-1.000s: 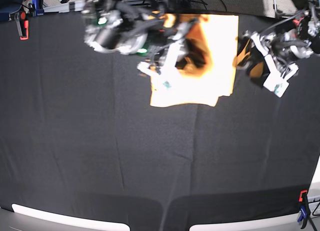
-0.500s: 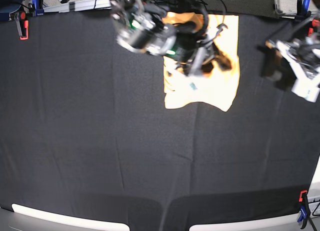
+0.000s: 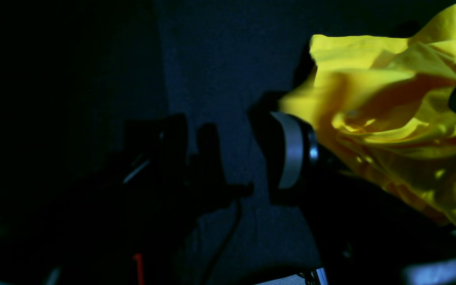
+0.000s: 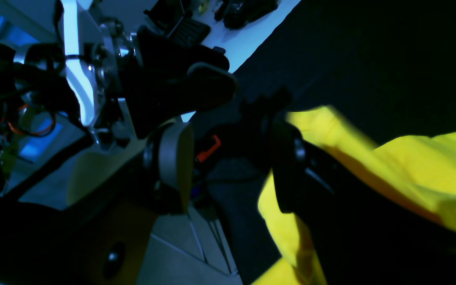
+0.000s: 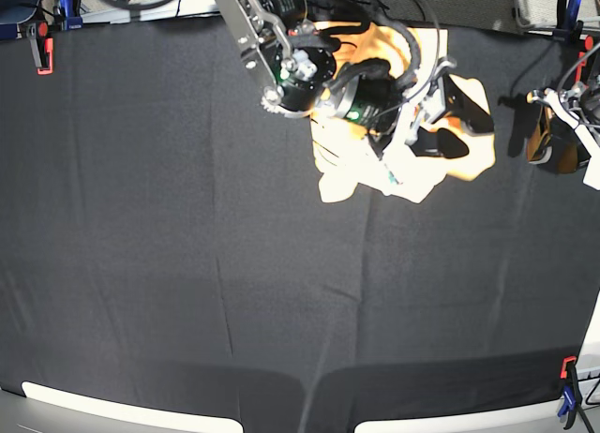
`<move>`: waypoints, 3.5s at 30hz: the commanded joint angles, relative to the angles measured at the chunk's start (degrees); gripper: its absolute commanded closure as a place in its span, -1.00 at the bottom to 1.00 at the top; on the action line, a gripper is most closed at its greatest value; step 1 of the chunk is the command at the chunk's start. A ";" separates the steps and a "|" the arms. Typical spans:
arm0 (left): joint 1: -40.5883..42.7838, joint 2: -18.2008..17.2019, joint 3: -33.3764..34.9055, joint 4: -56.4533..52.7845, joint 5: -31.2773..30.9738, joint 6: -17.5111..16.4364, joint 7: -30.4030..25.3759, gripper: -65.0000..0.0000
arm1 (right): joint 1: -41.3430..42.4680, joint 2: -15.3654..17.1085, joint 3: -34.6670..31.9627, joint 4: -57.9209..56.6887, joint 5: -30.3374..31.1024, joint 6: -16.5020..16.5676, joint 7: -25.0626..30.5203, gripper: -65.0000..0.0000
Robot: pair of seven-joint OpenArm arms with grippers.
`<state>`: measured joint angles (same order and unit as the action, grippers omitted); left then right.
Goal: Layout the t-shirt on the table in an organized manner, then fold the t-shirt properly
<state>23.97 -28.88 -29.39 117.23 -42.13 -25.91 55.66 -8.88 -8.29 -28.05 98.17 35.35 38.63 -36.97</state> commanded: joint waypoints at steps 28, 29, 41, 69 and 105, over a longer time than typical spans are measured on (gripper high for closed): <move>-0.48 10.14 14.95 1.11 -23.89 -11.06 7.54 0.10 | 1.27 13.53 41.99 17.53 -15.93 -5.86 -10.49 0.07; -0.48 10.12 16.72 1.20 -21.94 -11.06 5.81 0.10 | 1.14 13.88 42.97 17.53 -15.06 -5.86 -10.73 0.07; -2.08 10.12 30.67 2.58 1.01 -4.15 -2.82 0.10 | -0.81 14.01 45.70 17.53 -13.22 -5.84 -12.83 0.07; 16.52 9.66 5.79 4.94 16.20 -2.54 8.09 0.80 | -0.76 14.01 45.66 17.53 -8.07 -2.14 -13.40 0.07; 0.83 9.84 18.27 -21.07 4.63 -7.98 -0.07 0.98 | 8.57 13.53 20.68 2.47 -14.58 -0.28 -8.50 1.00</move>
<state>24.64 -18.92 -11.38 95.81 -37.80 -33.74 55.13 -1.17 5.39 -7.49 99.53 19.68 37.93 -46.81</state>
